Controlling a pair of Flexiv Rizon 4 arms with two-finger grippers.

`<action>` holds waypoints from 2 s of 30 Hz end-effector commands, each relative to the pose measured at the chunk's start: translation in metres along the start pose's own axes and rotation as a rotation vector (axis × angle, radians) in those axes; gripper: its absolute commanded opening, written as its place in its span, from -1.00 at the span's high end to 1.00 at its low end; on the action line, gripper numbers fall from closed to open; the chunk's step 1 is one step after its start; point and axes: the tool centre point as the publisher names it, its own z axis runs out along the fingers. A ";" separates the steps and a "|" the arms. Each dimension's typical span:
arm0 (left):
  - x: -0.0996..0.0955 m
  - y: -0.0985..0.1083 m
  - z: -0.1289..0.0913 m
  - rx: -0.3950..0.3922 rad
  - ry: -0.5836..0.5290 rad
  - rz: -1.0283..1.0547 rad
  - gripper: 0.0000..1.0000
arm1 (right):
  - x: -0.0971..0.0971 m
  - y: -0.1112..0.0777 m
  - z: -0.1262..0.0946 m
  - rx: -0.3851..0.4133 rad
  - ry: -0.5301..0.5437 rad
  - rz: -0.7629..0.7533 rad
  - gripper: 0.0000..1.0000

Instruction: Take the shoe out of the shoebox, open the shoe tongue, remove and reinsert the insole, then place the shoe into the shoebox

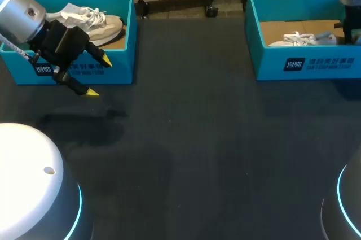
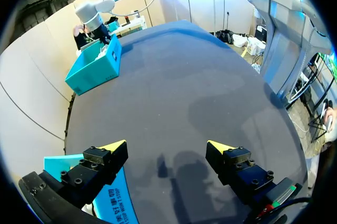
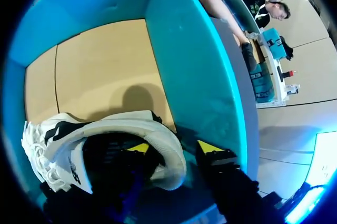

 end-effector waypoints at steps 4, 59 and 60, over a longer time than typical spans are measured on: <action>0.001 0.000 0.000 -0.003 0.000 0.000 -1.00 | -0.001 -0.005 -0.009 -0.009 0.043 -0.002 -1.00; 0.001 0.000 0.000 -0.003 0.000 0.000 -1.00 | 0.008 -0.223 -0.178 -0.140 0.345 -0.219 0.02; 0.001 0.000 0.000 -0.003 0.000 0.000 -1.00 | 0.008 -0.233 -0.180 -0.148 0.353 -0.234 -0.02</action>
